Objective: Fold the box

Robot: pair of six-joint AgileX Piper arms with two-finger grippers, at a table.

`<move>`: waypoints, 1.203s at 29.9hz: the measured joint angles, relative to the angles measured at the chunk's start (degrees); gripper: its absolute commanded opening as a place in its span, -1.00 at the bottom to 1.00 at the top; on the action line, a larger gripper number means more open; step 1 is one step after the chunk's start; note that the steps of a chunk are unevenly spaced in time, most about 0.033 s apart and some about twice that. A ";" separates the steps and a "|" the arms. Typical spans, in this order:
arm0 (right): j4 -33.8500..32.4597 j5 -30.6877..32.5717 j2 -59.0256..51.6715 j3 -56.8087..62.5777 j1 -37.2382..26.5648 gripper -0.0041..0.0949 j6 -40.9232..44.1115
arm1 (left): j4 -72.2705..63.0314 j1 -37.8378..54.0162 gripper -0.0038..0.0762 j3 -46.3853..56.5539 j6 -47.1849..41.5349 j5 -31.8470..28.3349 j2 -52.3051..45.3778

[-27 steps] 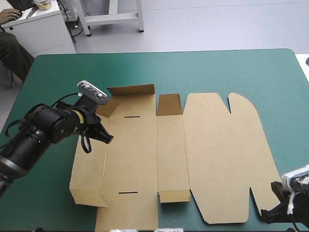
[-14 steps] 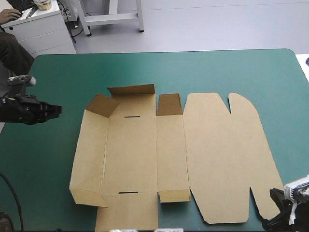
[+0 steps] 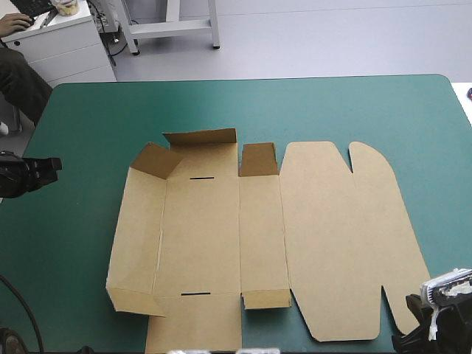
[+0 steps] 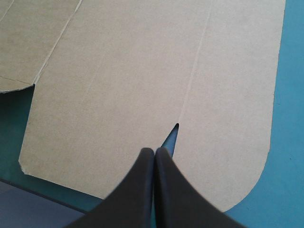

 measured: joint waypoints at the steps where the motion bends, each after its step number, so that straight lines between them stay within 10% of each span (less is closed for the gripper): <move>1: 0.00 0.00 0.00 0.00 0.00 -0.96 0.00 | 0.27 0.00 -0.10 0.00 -0.28 0.08 0.00; 8: 0.05 0.00 0.00 0.00 0.00 -0.96 -1.26 | 2.43 -0.78 0.92 3.41 -1.04 0.02 -0.24; 36: 0.05 0.00 0.00 0.00 0.00 -0.96 -7.13 | -2.45 -16.71 0.92 29.14 5.04 -2.07 -0.24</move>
